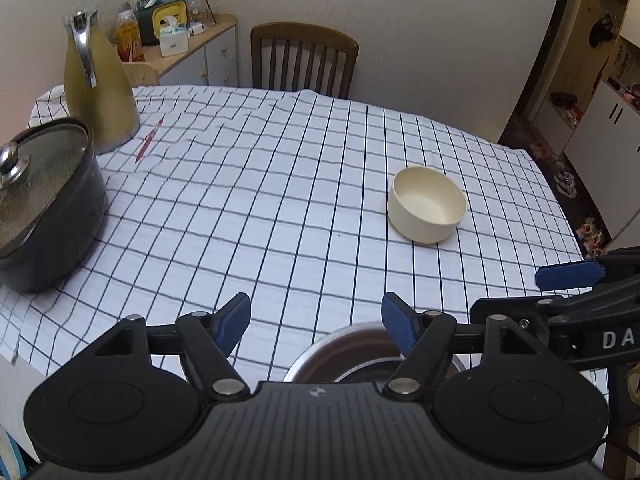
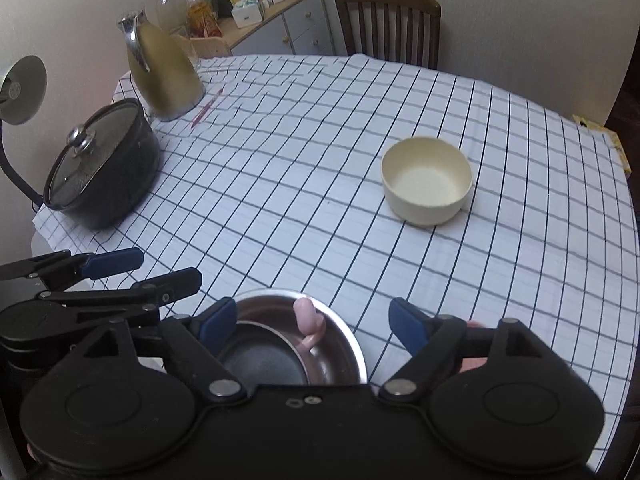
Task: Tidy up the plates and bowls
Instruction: 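Open both grippers to release the pink pot inside the steel bowl, then move both grippers to the rim of the cream bowl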
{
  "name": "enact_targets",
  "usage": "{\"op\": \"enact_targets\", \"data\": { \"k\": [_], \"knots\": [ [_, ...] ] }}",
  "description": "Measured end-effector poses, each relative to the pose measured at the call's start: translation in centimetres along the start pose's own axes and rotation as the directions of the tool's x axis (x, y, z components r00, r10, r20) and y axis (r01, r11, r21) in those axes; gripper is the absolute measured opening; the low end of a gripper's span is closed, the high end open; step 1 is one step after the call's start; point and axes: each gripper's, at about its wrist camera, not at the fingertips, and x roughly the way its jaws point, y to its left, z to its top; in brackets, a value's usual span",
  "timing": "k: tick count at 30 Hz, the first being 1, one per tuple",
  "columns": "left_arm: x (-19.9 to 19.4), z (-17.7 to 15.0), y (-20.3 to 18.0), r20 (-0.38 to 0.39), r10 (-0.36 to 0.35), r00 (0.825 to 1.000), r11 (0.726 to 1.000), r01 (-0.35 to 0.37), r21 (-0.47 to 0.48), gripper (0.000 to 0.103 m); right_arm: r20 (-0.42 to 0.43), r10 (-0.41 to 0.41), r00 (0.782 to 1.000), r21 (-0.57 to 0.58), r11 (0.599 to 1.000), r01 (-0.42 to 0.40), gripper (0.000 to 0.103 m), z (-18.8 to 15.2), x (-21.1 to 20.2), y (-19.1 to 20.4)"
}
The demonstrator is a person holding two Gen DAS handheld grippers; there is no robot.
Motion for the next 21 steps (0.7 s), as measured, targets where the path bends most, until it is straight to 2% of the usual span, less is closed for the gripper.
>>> {"op": "enact_targets", "data": {
  "k": [2,5,13,21],
  "knots": [
    [0.1,0.7,-0.2,0.008,-0.002,1.0,1.0,0.002,0.009,0.072,0.015,-0.001,1.0,-0.004,1.0,0.002,0.095,0.5,-0.2,-0.2],
    [0.4,1.8,-0.6,0.017,-0.007,1.0,1.0,0.007,0.025,0.072,0.037,-0.01,0.999,0.0,1.0,0.01,0.1,1.3,-0.5,-0.9],
    [2.7,5.3,-2.5,0.016,-0.026,1.0,0.997,0.025,0.076,0.072,0.083,-0.081,0.993,0.013,0.997,0.081,0.103,4.1,-0.4,-3.3],
    [6.7,8.8,-5.2,-0.011,-0.056,0.998,0.99,0.057,0.131,0.072,0.119,-0.152,0.981,0.06,0.987,0.146,0.103,7.4,1.0,-7.5]
  ]
}}
